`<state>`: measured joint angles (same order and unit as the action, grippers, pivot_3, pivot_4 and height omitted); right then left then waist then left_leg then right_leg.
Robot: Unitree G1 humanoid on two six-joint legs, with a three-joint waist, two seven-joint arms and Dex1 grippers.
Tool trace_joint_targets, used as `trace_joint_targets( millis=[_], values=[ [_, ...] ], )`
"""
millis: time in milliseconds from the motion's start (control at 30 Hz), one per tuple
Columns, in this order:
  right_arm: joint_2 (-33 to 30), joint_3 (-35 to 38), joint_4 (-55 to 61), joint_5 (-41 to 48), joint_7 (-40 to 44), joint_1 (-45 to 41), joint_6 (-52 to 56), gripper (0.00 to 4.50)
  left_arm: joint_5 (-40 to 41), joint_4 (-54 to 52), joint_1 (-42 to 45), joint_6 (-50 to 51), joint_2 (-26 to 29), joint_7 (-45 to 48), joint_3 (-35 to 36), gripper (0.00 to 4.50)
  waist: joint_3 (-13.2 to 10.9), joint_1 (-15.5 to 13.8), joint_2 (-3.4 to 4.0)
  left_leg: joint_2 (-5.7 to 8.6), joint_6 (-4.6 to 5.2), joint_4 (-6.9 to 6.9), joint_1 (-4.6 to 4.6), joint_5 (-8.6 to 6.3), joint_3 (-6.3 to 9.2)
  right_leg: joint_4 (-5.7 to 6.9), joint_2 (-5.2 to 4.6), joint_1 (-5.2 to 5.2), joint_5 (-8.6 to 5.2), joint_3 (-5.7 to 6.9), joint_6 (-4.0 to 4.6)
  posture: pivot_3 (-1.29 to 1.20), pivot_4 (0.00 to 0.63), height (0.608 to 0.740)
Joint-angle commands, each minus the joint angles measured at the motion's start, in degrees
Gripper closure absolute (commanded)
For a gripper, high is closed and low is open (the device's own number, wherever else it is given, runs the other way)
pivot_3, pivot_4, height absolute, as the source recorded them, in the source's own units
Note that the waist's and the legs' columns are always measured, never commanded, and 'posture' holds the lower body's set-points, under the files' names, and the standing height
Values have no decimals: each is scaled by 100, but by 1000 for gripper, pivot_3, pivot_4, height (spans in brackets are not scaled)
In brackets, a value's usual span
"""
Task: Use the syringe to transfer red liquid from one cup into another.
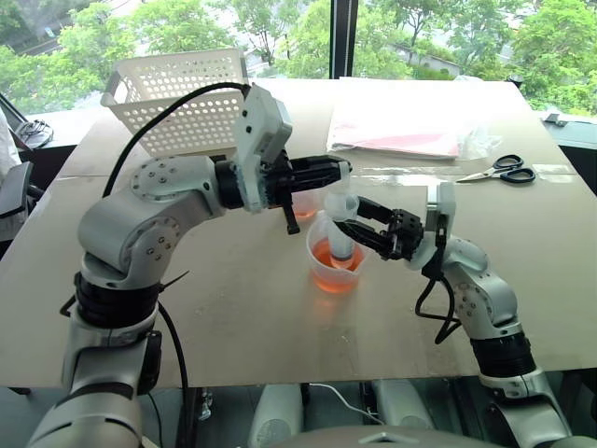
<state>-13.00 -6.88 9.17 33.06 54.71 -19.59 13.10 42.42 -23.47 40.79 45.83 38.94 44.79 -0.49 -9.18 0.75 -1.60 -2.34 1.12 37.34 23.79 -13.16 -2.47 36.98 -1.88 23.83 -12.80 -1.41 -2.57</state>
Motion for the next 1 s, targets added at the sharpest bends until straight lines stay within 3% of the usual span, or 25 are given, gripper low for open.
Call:
trace_joint_targets(
  millis=[33, 300, 400, 433, 467, 567, 800, 1000],
  values=[
    [22, -240, 154, 58, 194, 11, 94, 3088, -15, -82, 267, -197, 17, -240, 511, 4500, 0, 0, 0, 0, 0, 0, 0, 0, 0, 0, 0, 0, 0, 0, 0, 0, 150, 740],
    [154, 65, 402, 479, -121, -304, 441, 3089, 304, -265, -96, -87, 3, -192, 802, 4500, 0, -3, 0, 0, 0, 0, 0, 0, 4, 0, 0, 0, 0, 2, 0, 0, 150, 740],
    [145, 126, 478, 553, -164, -318, 513, 3090, 480, -323, -209, -9, 61, -204, 939, 3593, 0, -4, 0, 0, 0, 2, 1, 0, 6, 0, -1, -3, 0, 5, 0, 0, 150, 740],
    [134, 153, 524, 592, -195, -325, 553, 3090, 500, -343, -256, 25, 81, -277, 1008, 2985, 0, -2, 0, 0, 0, 2, 1, 0, 5, 0, -1, -3, 0, 5, 0, 0, 150, 740],
    [122, 184, 572, 633, -226, -332, 594, 3090, 500, -353, -303, 51, 115, -345, 1078, 2724, 0, 0, 0, 0, 0, 2, 0, 0, 6, 0, -1, -3, 0, 5, 0, 0, 150, 740],
    [118, 334, 688, 802, -411, -383, 752, 3090, 863, -443, -618, 240, 416, -127, 1418, 1284, 0, 22, 0, -1, 0, 2, 0, 0, 8, 0, -1, -3, 0, 5, 0, 0, 150, 740],
    [88, 496, 836, 1017, -584, -435, 929, 3090, 1581, -447, -1081, 582, 432, -708, 2008, 1267, 0, -3, -1, -2, 0, 3, -1, 0, 14, 1, -3, -7, 0, 13, 0, 0, 150, 740],
    [-63, 448, 766, 884, -434, -431, 830, 3091, 1507, -545, -1605, 513, 514, -896, 2105, 1267, 0, -2, 0, -1, 0, 3, -2, 0, 15, 0, -2, -9, 0, 14, 1, 0, 150, 740]
  ],
)
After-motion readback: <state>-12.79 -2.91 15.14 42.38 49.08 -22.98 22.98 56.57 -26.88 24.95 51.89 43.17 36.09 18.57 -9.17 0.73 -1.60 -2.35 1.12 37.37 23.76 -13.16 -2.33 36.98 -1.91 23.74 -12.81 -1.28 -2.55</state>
